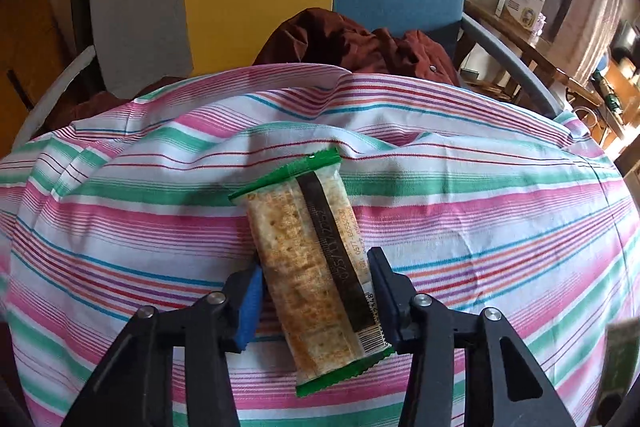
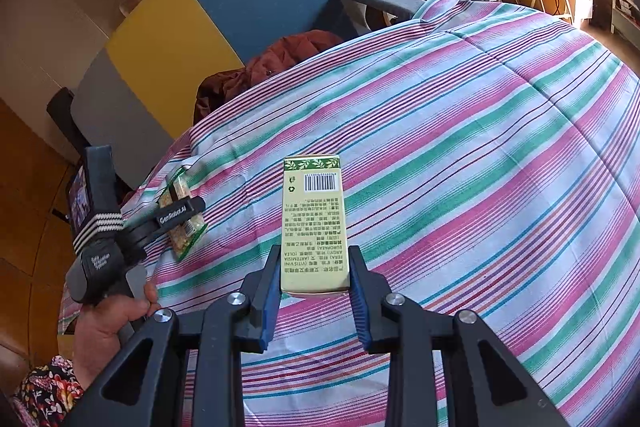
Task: Organize objects
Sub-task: 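Grasp the green-wrapped cracker bar with the left gripper while the right gripper holds the box, then carry the cracker bar and green box over the gold tray with both grippers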
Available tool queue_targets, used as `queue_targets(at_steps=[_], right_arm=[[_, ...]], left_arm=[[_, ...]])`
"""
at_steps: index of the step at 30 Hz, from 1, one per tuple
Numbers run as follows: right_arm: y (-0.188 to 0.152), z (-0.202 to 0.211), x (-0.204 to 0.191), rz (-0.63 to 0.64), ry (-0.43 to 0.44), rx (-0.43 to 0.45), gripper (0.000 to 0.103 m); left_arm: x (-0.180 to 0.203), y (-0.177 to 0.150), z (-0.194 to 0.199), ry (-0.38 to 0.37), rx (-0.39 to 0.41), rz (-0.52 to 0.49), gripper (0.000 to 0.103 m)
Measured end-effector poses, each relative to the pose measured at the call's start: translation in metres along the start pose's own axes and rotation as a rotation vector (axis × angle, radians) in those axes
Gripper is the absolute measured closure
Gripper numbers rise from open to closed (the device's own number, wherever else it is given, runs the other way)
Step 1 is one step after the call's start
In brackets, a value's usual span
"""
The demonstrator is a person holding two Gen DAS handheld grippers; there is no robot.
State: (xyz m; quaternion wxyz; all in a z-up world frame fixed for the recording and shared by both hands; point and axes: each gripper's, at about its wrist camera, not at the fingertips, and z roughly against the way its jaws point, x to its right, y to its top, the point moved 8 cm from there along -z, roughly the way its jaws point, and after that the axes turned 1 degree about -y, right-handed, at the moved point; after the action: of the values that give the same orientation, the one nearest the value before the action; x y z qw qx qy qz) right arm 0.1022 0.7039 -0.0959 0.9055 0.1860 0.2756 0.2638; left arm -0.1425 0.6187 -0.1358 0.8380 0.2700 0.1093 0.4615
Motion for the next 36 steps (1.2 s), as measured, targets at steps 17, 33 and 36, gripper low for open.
queue_targets(at_steps=[17,33,36], right_arm=[[-0.021,-0.016,-0.032,0.127,0.068,-0.04,0.073],[-0.055,-0.017,-0.083,0.363,0.076,-0.027,0.073],[-0.061,-0.01,-0.099,0.389,0.083,-0.023,0.073]], left_arm=[[-0.05,-0.129,0.105,-0.19,0.039,-0.002,0.06],[-0.165,-0.156,0.221,-0.217,0.166,0.107,0.06],[-0.2,-0.158,0.232,-0.198,0.18,0.156,0.06]])
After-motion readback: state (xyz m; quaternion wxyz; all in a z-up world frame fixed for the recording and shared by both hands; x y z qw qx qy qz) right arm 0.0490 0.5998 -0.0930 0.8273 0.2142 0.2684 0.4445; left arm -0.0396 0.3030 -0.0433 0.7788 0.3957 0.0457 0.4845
